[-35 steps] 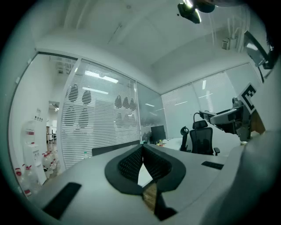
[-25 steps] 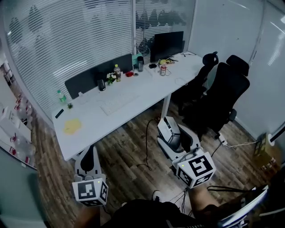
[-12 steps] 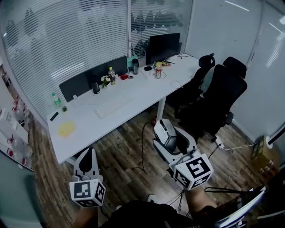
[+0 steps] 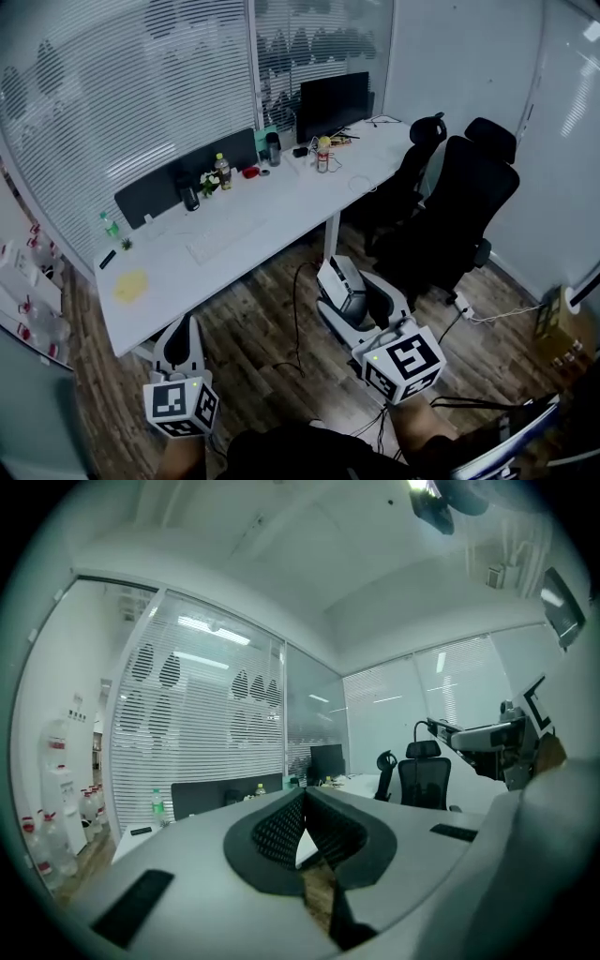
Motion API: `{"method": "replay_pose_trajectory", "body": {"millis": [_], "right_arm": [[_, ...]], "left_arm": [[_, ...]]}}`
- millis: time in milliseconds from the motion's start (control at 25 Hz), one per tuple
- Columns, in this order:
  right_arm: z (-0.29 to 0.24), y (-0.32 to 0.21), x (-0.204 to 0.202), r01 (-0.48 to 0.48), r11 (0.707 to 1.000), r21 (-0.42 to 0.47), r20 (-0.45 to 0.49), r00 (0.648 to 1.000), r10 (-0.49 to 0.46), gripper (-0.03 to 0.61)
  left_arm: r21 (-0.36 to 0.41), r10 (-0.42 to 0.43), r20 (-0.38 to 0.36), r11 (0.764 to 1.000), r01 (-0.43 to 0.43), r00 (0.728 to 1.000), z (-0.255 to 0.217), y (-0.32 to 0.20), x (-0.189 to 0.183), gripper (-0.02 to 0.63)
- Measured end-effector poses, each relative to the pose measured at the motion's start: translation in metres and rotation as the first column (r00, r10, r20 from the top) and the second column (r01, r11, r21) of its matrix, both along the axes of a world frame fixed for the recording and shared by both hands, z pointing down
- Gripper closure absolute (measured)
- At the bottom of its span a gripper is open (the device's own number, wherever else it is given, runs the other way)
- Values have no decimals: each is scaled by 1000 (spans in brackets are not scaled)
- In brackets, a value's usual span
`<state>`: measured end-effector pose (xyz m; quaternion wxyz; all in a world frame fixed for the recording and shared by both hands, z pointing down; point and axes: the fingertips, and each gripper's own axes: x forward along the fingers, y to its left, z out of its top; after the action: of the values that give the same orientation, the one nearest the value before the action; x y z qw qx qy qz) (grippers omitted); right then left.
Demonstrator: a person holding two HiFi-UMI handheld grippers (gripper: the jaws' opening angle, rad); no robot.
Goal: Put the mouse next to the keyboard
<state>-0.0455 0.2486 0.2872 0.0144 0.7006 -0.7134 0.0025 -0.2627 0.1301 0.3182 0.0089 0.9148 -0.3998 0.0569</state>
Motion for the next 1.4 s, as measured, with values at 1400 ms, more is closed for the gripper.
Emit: {"method": "replay_pose_trajectory", "body": {"millis": [1400], "right_arm": [[11,-197,70,-183,982,-51,-11,983,183,282]], "left_arm": [[-13,211,-9,977,-211,977,19,-237,105,584]]}}
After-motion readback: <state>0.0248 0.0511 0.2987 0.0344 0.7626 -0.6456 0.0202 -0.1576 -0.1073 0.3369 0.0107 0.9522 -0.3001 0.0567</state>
